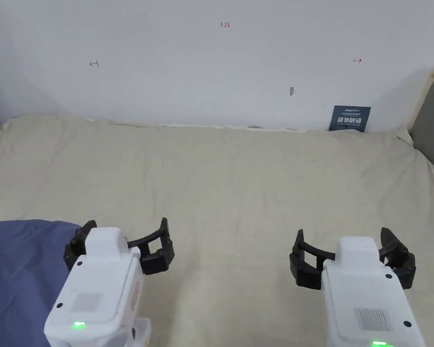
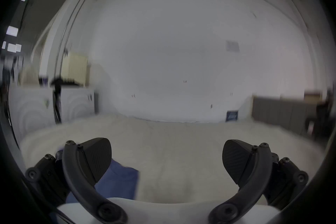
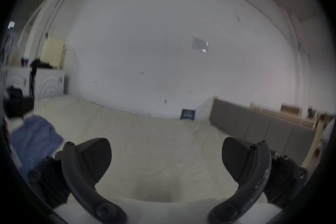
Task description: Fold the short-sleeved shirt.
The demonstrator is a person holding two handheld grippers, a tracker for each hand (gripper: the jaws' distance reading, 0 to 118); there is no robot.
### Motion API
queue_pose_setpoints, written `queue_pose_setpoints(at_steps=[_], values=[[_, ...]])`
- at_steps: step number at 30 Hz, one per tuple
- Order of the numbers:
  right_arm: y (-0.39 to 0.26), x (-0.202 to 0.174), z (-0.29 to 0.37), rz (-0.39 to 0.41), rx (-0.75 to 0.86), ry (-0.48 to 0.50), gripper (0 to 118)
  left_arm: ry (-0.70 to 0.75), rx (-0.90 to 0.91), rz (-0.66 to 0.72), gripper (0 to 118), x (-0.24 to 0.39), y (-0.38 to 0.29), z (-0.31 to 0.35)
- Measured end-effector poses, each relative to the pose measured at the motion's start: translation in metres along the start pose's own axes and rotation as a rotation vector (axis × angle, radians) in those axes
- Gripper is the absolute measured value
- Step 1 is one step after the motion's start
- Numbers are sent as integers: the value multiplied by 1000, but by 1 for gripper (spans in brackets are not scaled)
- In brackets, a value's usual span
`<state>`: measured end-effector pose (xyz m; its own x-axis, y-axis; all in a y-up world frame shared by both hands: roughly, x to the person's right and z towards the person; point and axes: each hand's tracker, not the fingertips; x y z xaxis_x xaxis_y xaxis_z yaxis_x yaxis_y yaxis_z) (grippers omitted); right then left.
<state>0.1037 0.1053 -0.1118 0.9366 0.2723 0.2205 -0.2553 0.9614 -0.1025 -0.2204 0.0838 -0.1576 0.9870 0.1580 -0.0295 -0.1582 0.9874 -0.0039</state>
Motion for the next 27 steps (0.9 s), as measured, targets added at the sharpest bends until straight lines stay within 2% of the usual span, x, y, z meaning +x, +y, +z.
queue_pose_setpoints(at_steps=[1,2,4,6,7,8,9,10,12,16,19,20,22,27], values=[[5,-6,3,95,34,-40,118,-18,-14,118,118,-5,4,-2],[8,-12,5,197,79,-79,118,-59,-44,319,118,-13,8,-5],[13,-27,12,459,180,-190,118,-134,-62,773,118,-34,6,-11],[10,-40,14,709,289,-306,118,-157,-52,1127,118,-48,-2,-14],[6,-43,15,800,346,-343,118,-150,-46,1227,118,-52,-6,-14],[3,-44,15,859,380,-367,118,-136,-39,1264,118,-55,-9,-14],[2,-44,15,866,387,-373,118,-119,-28,1244,118,-56,-9,-13],[3,-42,15,807,356,-347,118,-95,-16,1186,118,-52,-8,-11],[10,-33,14,642,272,-276,118,-45,-7,919,118,-47,2,-9],[20,-2,8,164,86,-98,118,-19,8,261,118,-12,24,-3],[17,14,4,-100,26,0,118,57,86,-172,118,16,17,3],[14,17,2,-159,8,11,118,68,104,-267,118,22,14,4],[9,21,0,-219,-16,25,118,78,108,-326,118,24,4,6],[4,20,-3,-197,-40,22,118,74,93,-338,118,24,-1,6]])
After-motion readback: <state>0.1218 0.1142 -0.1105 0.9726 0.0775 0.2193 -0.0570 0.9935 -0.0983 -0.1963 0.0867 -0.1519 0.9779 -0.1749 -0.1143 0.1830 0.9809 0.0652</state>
